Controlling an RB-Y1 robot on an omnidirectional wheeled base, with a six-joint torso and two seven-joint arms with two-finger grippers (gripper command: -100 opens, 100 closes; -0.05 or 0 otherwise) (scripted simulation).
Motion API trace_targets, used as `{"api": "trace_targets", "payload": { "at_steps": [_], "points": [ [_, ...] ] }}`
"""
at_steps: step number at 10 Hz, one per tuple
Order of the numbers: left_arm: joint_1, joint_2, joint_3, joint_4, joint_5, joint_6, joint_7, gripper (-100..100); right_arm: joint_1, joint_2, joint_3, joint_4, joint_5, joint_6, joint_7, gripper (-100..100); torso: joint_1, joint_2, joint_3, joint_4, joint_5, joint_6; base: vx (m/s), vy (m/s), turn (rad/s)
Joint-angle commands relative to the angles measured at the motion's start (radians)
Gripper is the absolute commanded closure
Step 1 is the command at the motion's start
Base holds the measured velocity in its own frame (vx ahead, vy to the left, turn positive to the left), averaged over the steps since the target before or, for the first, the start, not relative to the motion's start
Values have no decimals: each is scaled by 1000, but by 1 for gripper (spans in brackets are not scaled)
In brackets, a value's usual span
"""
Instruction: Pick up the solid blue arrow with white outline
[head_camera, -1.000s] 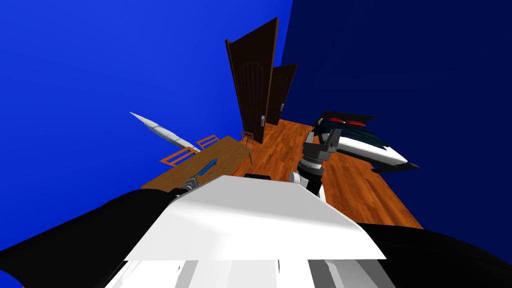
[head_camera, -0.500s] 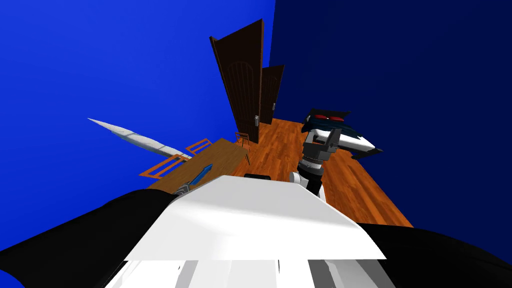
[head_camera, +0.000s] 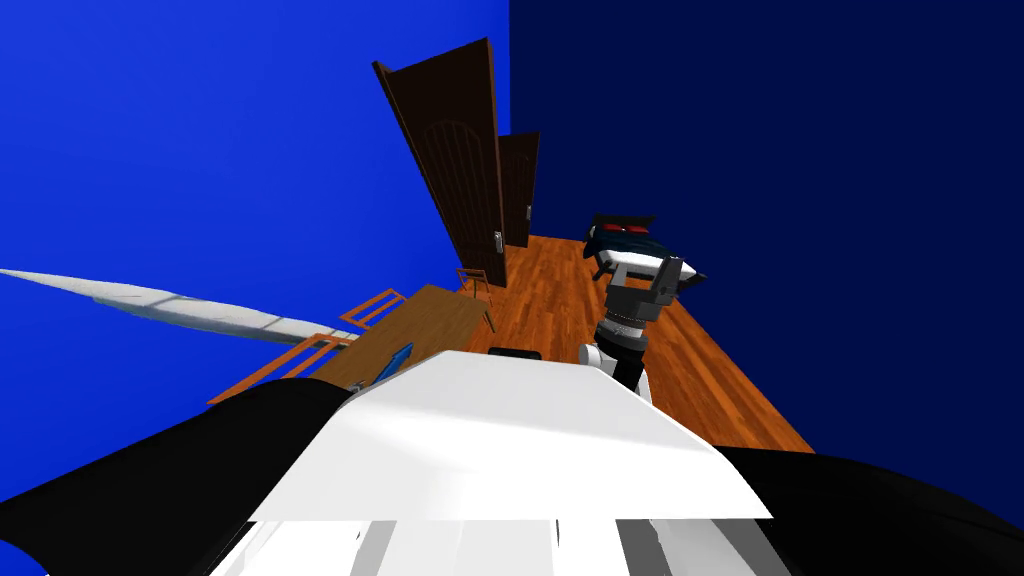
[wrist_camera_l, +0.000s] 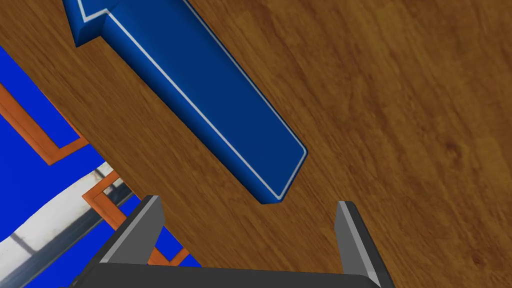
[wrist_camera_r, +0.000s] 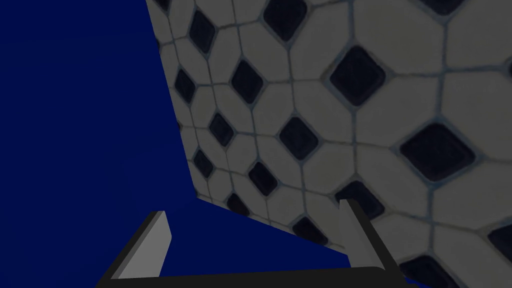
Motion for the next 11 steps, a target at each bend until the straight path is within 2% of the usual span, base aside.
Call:
{"api": "trace_targets", "payload": {
  "at_steps": [1, 2, 3, 4, 5, 7, 8, 10, 11],
  "points": [
    [7, -7, 13, -11, -13, 28, 11, -100, 0, 0, 0, 0, 0, 0, 0, 0, 0, 0, 0, 0, 0, 0, -2, 22, 14],
    [8, 5, 23, 32, 23, 68, 6, -100, 0, 0, 0, 0, 0, 0, 0, 0, -2, 0, 0, 0, 0, -1, -7, 21, -370],
    [8, 5, 23, 32, 23, 73, 6, -100, 0, 0, 0, 0, 0, 0, 0, 0, -2, 0, 0, 0, -1, 1, -10, 35, -238],
    [8, 14, 30, 59, 47, 116, 1, -100, 0, 0, 0, 0, 0, 0, 0, 0, -1, 0, 0, 0, 0, 0, -14, 32, -380],
    [8, 14, 30, 72, 57, 116, 1, -100, 0, 0, 0, 0, 0, 0, 0, 0, 0, 0, 0, 0, 0, 1, -13, 36, -211],
    [4, 24, 39, 139, 116, 182, -9, -100, 0, 0, 0, 0, 0, 0, 0, 0, -1, 0, 0, 0, 0, 1, -21, 31, -422],
    [4, 24, 39, 143, 116, 197, -9, -100, 0, 0, 0, 0, 0, 0, 0, 0, 0, 1, 0, 0, 0, 1, -22, 30, -205],
    [-2, 27, 40, 203, 164, 259, -16, -100, 0, 0, 0, 0, 0, 0, 0, 0, -1, 0, 0, 0, 0, 1, -31, 16, -396],
    [-2, 27, 40, 203, 164, 268, -16, -100, 0, 0, 0, 0, 0, 0, 0, 0, -1, 1, 1, 0, 0, 1, -27, 19, -157]
  ]
}}
